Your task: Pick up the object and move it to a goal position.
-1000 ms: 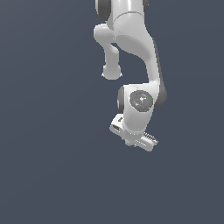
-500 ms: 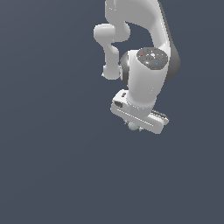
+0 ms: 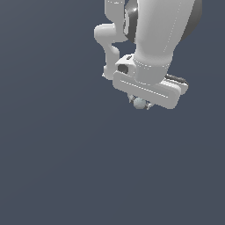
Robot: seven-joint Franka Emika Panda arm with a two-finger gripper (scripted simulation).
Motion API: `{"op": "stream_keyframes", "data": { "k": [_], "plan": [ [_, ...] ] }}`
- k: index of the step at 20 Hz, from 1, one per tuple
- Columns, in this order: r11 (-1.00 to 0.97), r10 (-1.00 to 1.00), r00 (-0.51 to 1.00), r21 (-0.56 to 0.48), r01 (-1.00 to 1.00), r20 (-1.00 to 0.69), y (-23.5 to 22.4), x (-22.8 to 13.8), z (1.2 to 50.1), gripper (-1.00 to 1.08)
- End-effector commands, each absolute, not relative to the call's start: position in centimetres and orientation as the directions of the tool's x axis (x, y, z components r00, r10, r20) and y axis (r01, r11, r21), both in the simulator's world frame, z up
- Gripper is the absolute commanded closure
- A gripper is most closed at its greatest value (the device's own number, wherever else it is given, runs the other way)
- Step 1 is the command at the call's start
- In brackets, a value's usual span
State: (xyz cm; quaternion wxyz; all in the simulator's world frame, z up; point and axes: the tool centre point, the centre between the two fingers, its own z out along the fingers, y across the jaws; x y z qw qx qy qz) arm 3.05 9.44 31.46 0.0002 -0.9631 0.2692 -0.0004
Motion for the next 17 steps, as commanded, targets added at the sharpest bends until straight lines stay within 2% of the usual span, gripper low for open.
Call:
{"op": "stream_keyframes", "data": {
  "k": [1,9,17],
  "plan": [
    [-0.855,-0.519,0.855,0.0,-0.519,0.0,9.6,2.6,34.0,1.08],
    [-0.855,-0.518,0.855,0.0,-0.518,0.0,9.9,1.8,39.2,1.08],
    [-0.855,-0.518,0.855,0.0,-0.518,0.0,10.0,1.8,40.7,1.08]
  ]
}}
